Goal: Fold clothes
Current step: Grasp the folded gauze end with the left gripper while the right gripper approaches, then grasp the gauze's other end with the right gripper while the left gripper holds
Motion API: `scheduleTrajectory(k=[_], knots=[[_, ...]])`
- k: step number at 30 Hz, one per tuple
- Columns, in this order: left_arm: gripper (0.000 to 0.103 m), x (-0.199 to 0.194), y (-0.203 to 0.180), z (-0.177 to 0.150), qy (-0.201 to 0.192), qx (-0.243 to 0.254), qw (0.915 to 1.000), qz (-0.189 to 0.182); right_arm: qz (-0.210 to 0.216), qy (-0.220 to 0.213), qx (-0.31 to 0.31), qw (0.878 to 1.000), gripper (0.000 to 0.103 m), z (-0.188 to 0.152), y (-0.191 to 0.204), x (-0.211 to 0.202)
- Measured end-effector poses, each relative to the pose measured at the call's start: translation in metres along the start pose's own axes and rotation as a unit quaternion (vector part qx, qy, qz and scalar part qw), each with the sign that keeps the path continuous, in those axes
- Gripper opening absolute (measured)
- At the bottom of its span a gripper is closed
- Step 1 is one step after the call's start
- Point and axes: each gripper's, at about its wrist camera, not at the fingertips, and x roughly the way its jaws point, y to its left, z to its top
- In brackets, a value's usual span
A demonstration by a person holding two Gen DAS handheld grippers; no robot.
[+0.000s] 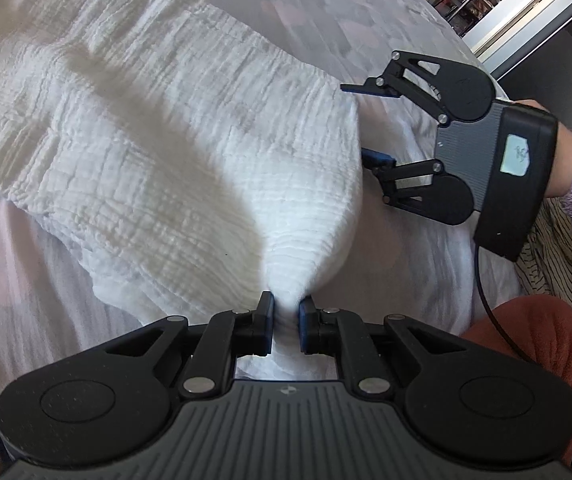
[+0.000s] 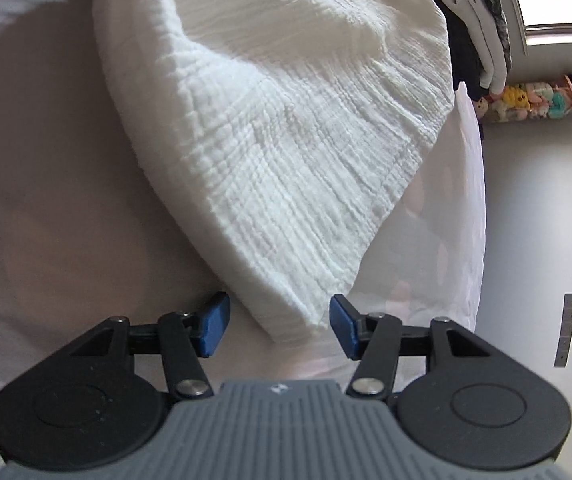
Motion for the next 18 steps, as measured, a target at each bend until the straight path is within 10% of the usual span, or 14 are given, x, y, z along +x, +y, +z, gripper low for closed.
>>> scheduleTrajectory(k=[3,6,18], knots=[[0.013,-0.008,-0.006,-0.001,-0.006,0.009,0.9999,0.002,-0.017,-0.006,0.006,1.000,0.050,0.004,-0.001,0.004],[0.012,-0.019,-0.013,-0.002,-0.016,0.019,0.9997,0.009,-0.035,-0.011,0.014,0.999,0.018,0.008,-0.002,0.007],[0.012,-0.107,-0.072,-0.028,-0.068,0.094,0.9930,0.021,-0.083,-0.014,0.063,0.994,0.009,0.015,-0.047,-0.073]])
